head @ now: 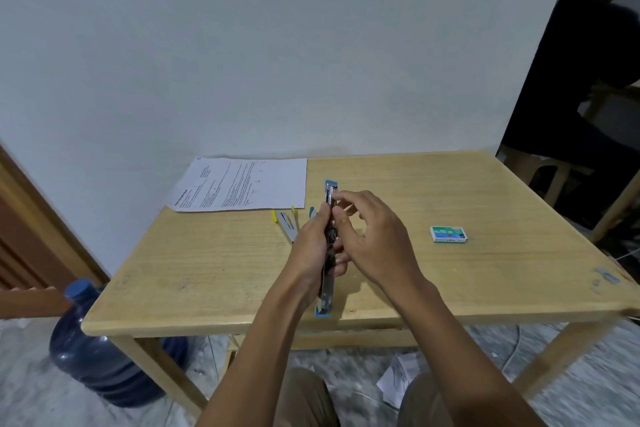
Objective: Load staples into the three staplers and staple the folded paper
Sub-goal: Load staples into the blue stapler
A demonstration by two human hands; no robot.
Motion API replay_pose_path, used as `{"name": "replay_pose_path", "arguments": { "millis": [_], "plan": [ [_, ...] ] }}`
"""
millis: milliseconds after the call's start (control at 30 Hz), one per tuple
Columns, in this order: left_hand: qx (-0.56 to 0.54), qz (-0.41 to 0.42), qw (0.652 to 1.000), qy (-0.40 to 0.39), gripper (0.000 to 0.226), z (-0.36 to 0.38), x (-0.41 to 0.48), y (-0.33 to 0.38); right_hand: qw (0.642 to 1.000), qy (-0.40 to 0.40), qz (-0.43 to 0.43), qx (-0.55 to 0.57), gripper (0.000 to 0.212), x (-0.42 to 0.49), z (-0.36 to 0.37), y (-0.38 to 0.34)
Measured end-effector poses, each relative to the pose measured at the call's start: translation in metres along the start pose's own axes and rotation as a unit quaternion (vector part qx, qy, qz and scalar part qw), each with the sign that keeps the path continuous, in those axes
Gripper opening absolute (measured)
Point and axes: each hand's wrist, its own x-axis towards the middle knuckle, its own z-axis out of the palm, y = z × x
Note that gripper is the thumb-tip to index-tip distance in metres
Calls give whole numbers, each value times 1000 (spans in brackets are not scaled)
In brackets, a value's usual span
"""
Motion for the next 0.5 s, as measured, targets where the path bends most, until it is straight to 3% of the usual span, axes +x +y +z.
{"name": "replay_pose_path", "arguments": {
  "millis": [500],
  "plan": [
    [7, -22, 1000, 12, 48, 1, 0, -11, 999, -16, 29, 26, 16, -23, 8, 5]
  ]
}}
